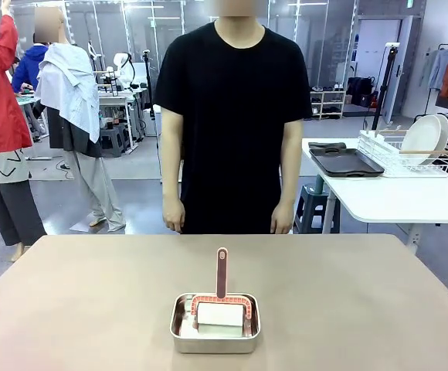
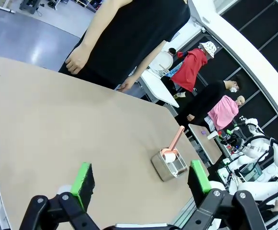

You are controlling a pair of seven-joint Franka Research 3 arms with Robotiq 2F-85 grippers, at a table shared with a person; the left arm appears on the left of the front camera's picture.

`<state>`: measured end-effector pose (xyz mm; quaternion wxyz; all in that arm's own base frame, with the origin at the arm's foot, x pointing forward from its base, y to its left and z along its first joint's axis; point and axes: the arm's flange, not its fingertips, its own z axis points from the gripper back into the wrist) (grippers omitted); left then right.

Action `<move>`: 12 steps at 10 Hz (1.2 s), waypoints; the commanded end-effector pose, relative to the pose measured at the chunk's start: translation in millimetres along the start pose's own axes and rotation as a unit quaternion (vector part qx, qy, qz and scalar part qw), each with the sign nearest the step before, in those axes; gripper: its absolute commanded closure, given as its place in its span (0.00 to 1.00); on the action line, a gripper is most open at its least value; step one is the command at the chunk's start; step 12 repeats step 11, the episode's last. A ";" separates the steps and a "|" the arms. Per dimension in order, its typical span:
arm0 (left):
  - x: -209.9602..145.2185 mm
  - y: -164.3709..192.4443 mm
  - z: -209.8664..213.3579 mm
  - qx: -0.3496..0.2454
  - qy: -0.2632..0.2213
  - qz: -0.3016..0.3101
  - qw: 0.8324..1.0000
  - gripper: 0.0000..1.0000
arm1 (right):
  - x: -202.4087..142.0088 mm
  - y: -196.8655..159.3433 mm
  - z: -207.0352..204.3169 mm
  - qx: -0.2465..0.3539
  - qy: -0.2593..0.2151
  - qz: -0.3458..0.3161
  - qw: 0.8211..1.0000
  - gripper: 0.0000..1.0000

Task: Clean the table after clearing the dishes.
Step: Place the Lint Roller back on top of the Airtight Container.

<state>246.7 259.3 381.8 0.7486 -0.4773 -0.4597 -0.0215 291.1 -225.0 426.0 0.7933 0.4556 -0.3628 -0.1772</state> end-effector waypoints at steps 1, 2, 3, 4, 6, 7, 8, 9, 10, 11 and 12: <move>0.9 -3.8 2.1 0.000 -0.003 -0.002 1.000 0.00 | -2.1 1.2 0.0 0.005 -0.003 0.001 1.000 0.00; 0.9 -3.8 2.1 0.000 -0.003 -0.002 1.000 0.00 | -2.1 1.2 0.0 0.005 -0.003 0.001 1.000 0.00; 0.9 -3.8 2.1 0.000 -0.003 -0.002 1.000 0.00 | -2.1 1.2 0.0 0.005 -0.003 0.001 1.000 0.00; 0.9 -3.8 2.1 0.000 -0.003 -0.002 1.000 0.00 | -2.1 1.2 0.0 0.005 -0.003 0.001 1.000 0.00; 0.9 -3.8 2.1 0.000 -0.003 -0.002 1.000 0.00 | -2.1 1.2 0.0 0.005 -0.003 0.001 1.000 0.00; 0.9 -3.8 2.1 0.000 -0.003 -0.002 1.000 0.00 | -2.1 1.2 0.0 0.005 -0.003 0.001 1.000 0.00; 0.9 -3.8 2.1 0.000 -0.003 -0.002 1.000 0.00 | -2.1 1.2 0.0 0.005 -0.003 0.001 1.000 0.00; 0.9 -3.8 2.1 0.000 -0.003 -0.002 1.000 0.00 | -2.1 1.2 0.0 0.005 -0.003 0.001 1.000 0.00; 0.9 -3.8 2.1 0.000 -0.003 -0.002 1.000 0.00 | -2.1 1.2 0.0 0.005 -0.003 0.001 1.000 0.00; 0.9 -3.8 2.1 0.000 -0.003 -0.002 1.000 0.00 | -2.1 1.2 0.0 0.005 -0.003 0.001 1.000 0.00; 0.9 -3.8 2.1 0.000 -0.003 -0.002 1.000 0.00 | -2.1 1.2 0.0 0.005 -0.003 0.001 1.000 0.00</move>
